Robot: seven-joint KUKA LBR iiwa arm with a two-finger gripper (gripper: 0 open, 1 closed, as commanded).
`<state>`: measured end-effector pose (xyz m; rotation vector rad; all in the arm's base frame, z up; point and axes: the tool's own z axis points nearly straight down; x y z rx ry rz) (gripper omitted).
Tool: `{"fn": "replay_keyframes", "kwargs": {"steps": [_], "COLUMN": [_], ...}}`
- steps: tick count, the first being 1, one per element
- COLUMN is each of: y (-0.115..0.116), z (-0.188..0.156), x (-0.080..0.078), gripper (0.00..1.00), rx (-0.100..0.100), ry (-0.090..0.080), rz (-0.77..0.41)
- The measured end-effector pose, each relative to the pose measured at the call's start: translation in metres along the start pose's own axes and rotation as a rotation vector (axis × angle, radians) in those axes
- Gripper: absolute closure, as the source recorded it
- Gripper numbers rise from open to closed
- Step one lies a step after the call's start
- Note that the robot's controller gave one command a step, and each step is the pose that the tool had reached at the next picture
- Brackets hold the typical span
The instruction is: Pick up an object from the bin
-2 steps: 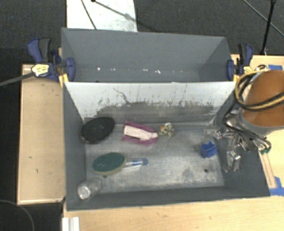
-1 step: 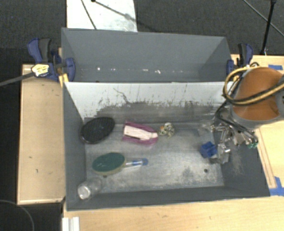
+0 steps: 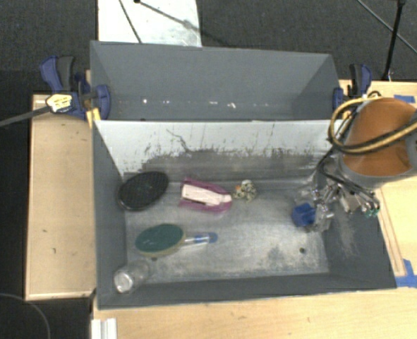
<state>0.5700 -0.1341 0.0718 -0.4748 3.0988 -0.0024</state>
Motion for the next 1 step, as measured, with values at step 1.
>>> {"fn": "replay_keyframes", "kwargs": {"steps": [1], "y": [0.0253], "z": [-0.1305], "x": [0.0055], "gripper": [1.0], "rx": [0.002], "ry": [-0.004], "rz": [0.037]}}
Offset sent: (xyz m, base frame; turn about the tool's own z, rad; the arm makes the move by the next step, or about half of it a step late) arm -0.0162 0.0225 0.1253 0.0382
